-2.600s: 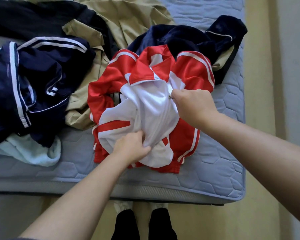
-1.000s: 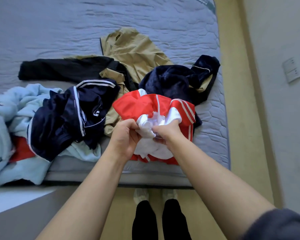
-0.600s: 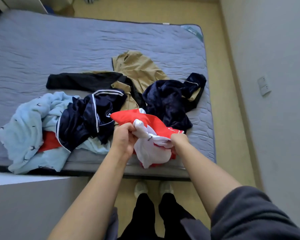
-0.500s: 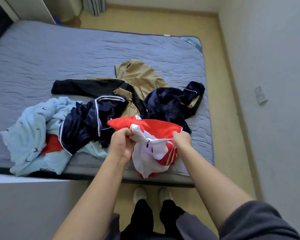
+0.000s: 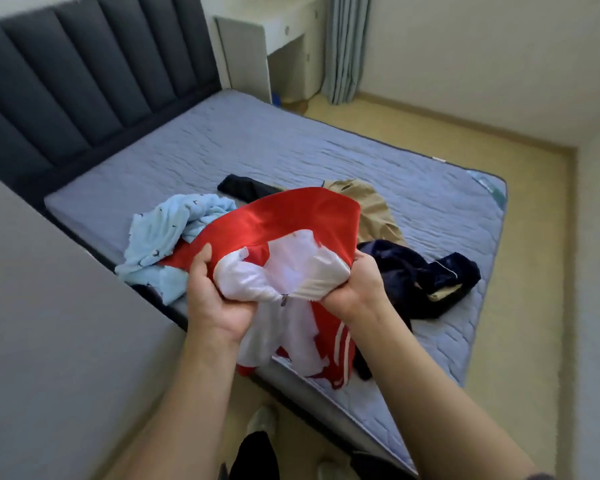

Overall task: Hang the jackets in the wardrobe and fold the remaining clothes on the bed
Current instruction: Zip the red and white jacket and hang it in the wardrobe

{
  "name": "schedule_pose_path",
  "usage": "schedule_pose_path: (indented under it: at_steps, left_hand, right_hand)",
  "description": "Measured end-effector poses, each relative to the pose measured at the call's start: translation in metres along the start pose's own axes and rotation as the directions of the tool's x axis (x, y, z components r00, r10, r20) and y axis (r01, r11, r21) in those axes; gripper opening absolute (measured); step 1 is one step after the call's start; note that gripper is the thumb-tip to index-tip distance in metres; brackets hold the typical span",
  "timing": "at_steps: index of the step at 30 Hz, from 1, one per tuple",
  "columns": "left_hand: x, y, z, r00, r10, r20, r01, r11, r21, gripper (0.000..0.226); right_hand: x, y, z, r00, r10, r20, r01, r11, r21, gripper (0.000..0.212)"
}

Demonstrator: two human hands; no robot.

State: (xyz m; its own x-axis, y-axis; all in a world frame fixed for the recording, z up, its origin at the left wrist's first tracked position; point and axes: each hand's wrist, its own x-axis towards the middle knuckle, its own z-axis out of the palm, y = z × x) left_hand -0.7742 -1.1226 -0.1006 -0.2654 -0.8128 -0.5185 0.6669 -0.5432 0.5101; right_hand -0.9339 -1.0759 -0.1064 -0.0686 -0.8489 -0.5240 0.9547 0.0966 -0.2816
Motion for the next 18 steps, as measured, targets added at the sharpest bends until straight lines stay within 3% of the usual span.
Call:
schedule_pose_path:
  at_steps: [3, 7, 11, 18]
  left_hand:
    - [-0.045, -0.005, -0.018, 0.993, 0.101, -0.066, -0.106, 0.991, -0.081, 0.046]
    - [-0.101, 0.008, -0.045, 0.943, 0.290, -0.163, -0.314, 0.939, -0.143, 0.045]
    - [-0.156, 0.018, -0.076, 0.870, 0.410, -0.274, -0.472, 0.854, -0.221, 0.047]
    - [-0.276, 0.021, -0.156, 0.637, 0.586, -0.501, -0.753, 0.612, -0.241, 0.043]
  right_hand:
    - [-0.019, 0.012, 0.004, 0.980, 0.171, 0.103, -0.169, 0.985, -0.034, 0.031]
    - [-0.042, 0.045, 0.022, 0.919, 0.355, 0.170, -0.342, 0.934, -0.102, 0.010]
    - [-0.060, 0.089, 0.045, 0.851, 0.502, 0.152, -0.461, 0.854, -0.241, 0.032]
    - [-0.118, 0.211, 0.053, 0.629, 0.774, 0.075, -0.683, 0.596, -0.421, 0.016]
